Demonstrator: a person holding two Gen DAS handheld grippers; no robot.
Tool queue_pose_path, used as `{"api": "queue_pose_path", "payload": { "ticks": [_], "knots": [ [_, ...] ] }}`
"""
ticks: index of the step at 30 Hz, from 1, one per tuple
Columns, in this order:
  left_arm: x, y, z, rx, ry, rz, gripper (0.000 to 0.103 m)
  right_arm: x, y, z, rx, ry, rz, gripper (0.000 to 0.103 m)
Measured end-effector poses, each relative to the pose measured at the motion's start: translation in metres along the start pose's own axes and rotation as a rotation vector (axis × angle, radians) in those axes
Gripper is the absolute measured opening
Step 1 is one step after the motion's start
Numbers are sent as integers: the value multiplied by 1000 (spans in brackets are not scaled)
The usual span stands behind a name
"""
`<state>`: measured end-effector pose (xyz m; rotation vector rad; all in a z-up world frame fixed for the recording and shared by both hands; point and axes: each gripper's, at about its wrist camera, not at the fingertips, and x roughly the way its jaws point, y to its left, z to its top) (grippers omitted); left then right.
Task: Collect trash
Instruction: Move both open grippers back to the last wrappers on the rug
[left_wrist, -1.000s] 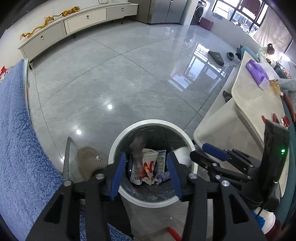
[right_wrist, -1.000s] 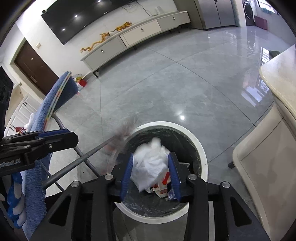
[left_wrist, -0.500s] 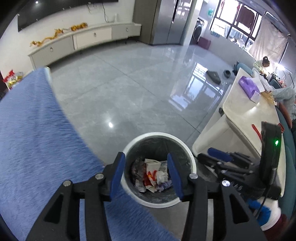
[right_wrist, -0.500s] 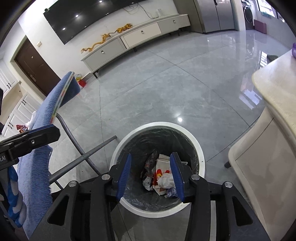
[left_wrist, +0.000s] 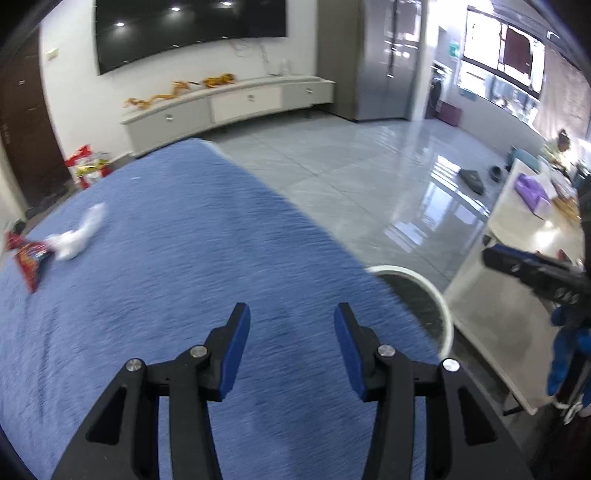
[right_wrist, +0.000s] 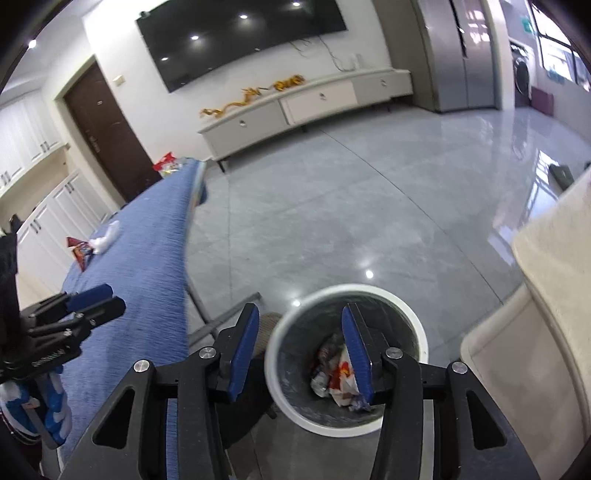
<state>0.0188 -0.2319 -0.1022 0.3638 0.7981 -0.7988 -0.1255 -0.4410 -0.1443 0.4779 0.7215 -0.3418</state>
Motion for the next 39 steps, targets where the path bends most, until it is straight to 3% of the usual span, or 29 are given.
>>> {"api": "queue_pose_path", "payload": {
  "ticks": [3, 9, 20, 30, 39],
  "knots": [
    [-18, 25, -11, -28, -27, 64, 47, -6, 23, 5, -39, -14, 12, 48],
    [-55, 70, -33, -82, -87, 182, 63, -13, 62, 12, -111, -15, 32, 50],
    [-91, 132, -68, -146, -110, 336, 64, -24, 144, 15, -261, -13, 91, 53],
    [-86, 192, -94, -258, -91, 388, 64, -9, 200, 23, -371, 32, 115, 54],
    [-63, 262, -91, -396, -61, 346, 64, 52, 261, 42, -464, 107, 168, 56]
  ]
}}
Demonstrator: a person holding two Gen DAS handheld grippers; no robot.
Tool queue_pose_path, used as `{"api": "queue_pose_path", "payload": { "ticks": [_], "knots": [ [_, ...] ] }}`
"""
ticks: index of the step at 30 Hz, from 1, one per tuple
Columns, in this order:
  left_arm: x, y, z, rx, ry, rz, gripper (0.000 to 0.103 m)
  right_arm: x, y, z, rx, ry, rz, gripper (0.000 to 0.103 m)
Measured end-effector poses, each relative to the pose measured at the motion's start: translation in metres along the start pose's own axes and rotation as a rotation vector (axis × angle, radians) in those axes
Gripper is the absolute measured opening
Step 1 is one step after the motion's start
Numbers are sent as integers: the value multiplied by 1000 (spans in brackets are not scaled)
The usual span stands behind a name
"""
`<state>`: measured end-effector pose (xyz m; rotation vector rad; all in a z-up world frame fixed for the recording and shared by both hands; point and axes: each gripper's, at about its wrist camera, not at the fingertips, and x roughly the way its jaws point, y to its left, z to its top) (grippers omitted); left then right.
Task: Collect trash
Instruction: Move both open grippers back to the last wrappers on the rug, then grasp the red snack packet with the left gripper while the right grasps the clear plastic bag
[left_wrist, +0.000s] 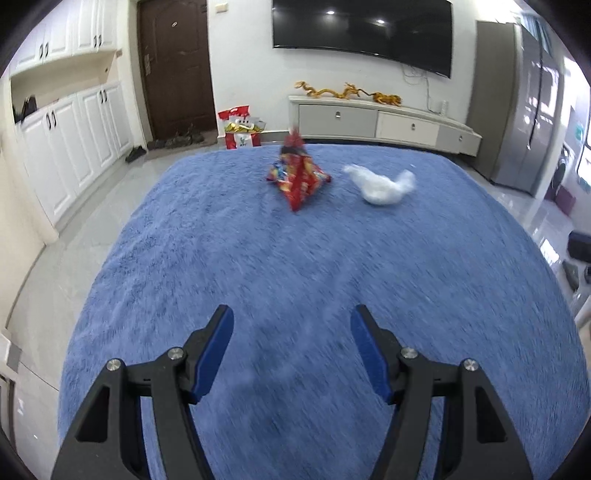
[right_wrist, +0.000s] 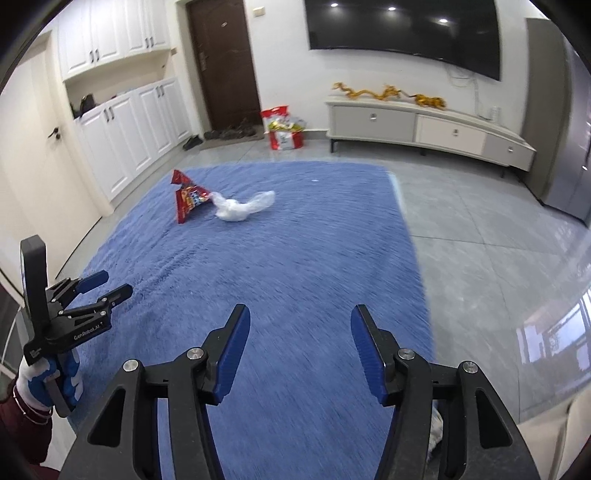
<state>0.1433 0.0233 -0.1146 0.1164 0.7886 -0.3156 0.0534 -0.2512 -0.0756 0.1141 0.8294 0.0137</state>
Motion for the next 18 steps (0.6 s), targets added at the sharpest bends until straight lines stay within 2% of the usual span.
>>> {"api": "queue_pose_path", "payload": {
  "ticks": [6, 12, 18],
  "knots": [
    [28, 17, 45, -55, -25, -45, 64, 58, 21, 36, -18, 20, 76, 56],
    [61, 18, 93, -95, -47, -90, 64, 111, 33, 69, 7, 28, 131, 57],
    [102, 8, 132, -111, -37, -66, 65, 152, 33, 95, 108, 22, 185, 59]
  ]
}}
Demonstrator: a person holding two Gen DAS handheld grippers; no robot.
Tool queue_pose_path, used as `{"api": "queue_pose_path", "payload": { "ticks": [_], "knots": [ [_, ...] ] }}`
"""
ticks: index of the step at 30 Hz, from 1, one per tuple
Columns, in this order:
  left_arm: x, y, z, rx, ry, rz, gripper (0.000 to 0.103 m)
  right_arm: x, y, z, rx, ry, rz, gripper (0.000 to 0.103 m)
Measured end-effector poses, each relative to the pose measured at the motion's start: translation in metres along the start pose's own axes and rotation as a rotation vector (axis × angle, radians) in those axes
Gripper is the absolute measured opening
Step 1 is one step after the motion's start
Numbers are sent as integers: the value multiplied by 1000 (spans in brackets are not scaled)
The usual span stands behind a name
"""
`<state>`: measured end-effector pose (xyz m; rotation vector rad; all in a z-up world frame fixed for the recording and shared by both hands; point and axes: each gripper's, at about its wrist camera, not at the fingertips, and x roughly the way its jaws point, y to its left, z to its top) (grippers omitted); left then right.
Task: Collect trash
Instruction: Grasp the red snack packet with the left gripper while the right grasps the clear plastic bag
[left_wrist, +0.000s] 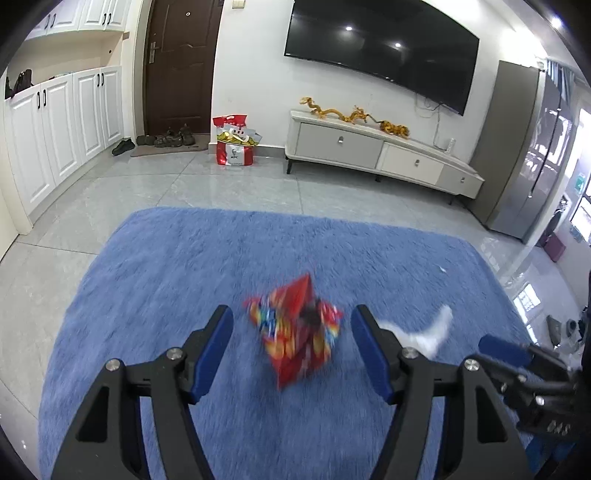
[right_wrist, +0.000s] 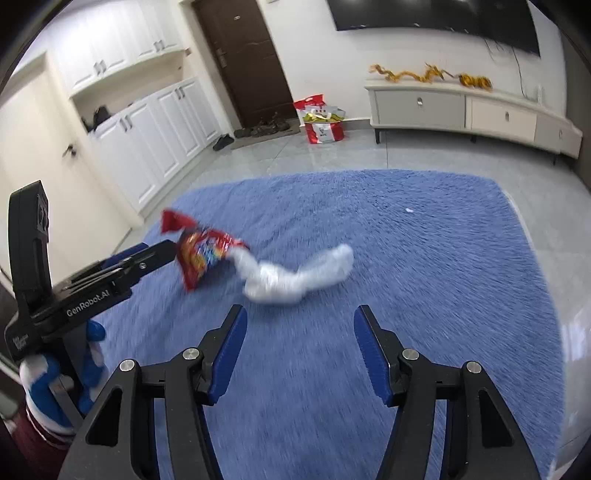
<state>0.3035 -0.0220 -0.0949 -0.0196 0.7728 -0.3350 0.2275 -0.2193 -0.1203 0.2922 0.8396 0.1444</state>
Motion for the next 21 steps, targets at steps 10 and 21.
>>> {"api": "queue_pose_path", "payload": {
  "ticks": [10, 21],
  "knots": [
    [43, 6, 0, -53, 72, 26, 65, 52, -16, 16, 171, 14, 20, 60],
    [26, 6, -20, -71, 49, -11, 37, 51, 7, 14, 80, -22, 68, 20]
  ]
}}
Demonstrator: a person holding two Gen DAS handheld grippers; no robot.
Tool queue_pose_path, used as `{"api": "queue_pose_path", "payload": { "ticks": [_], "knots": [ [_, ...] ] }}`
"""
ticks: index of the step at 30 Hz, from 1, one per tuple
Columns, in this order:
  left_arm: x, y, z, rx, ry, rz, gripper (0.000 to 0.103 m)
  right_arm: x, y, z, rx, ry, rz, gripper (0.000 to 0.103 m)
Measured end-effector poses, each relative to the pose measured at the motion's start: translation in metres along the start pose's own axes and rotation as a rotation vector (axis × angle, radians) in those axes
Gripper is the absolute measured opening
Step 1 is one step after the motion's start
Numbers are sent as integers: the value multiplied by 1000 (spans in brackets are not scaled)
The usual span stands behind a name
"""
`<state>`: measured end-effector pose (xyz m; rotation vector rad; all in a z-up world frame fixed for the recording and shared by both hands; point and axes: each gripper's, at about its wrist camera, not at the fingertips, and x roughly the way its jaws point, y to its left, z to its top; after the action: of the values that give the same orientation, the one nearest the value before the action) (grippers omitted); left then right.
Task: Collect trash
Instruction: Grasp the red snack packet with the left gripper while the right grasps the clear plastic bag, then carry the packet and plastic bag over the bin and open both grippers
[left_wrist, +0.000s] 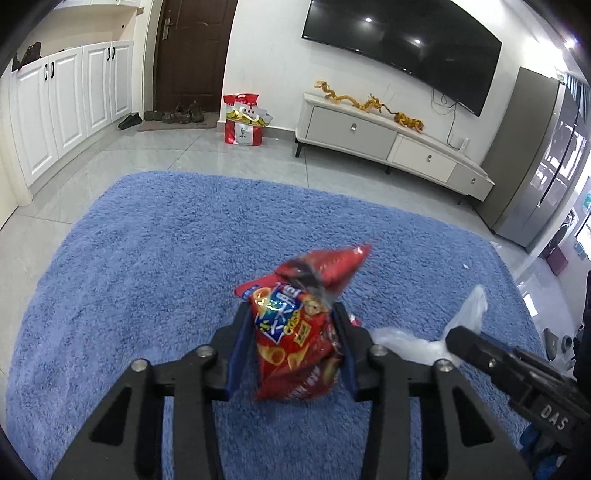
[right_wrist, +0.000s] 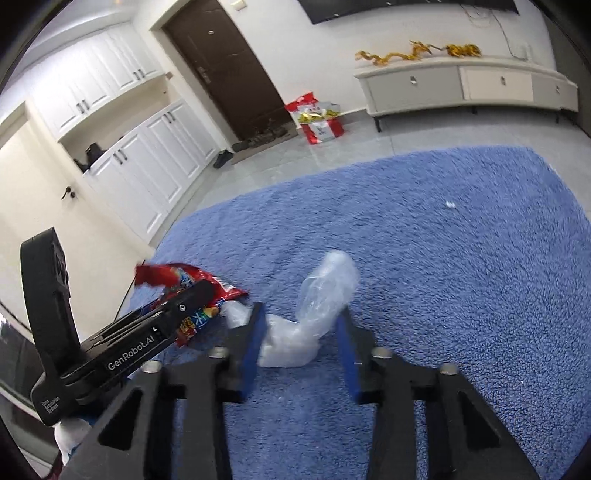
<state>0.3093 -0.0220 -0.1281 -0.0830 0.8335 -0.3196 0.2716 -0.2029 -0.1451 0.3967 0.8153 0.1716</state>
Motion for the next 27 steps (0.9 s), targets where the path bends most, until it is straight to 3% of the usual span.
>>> {"api": "queue_pose_path", "payload": {
  "ticks": [1, 4, 17, 27],
  "knots": [
    [-5, 0, -2, 5, -4, -3, 34, -4, 3, -2, -15, -2, 0, 10],
    [-22, -2, -9, 22, -18, -10, 32, -16, 5, -9, -29, -6, 20, 8],
    [-128, -24, -61, 84, -74, -74, 31, -136, 14, -60, -150, -102, -40, 8],
    [-187, -79, -93, 186, -100, -158, 31, -256, -37, -106, -70, -230, -175, 8]
  ]
}}
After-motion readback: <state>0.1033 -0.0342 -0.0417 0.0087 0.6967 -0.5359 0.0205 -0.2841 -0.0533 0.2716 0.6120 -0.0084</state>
